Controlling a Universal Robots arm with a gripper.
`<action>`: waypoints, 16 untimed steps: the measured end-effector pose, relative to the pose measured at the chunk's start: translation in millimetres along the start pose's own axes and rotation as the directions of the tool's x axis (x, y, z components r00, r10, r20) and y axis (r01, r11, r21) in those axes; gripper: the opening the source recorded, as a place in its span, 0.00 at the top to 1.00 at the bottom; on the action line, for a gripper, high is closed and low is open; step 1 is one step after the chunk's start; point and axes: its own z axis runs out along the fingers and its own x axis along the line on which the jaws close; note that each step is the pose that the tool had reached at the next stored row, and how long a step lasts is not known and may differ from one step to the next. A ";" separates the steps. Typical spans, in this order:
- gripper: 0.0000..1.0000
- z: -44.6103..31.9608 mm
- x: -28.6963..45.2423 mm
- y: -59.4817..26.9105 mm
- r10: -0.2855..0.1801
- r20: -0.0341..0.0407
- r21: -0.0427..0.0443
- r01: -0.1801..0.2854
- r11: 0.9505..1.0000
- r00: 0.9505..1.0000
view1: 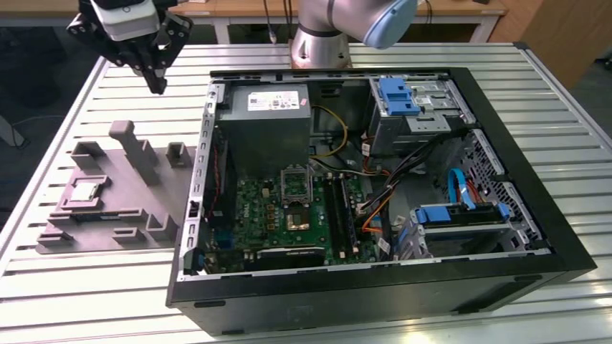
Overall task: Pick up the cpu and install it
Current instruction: 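Reach for the cpu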
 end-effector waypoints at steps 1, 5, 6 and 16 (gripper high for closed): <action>0.89 0.0 1.6 -0.1 0.000 0.000 0.000 0.000 1.000 1.000; 0.89 0.0 7.4 -0.6 0.000 0.000 0.000 0.000 1.000 1.000; 0.89 0.0 9.1 -0.7 0.000 0.000 0.000 0.000 1.000 1.000; 0.89 0.1 25.4 -1.9 0.000 0.000 0.000 0.000 1.000 1.000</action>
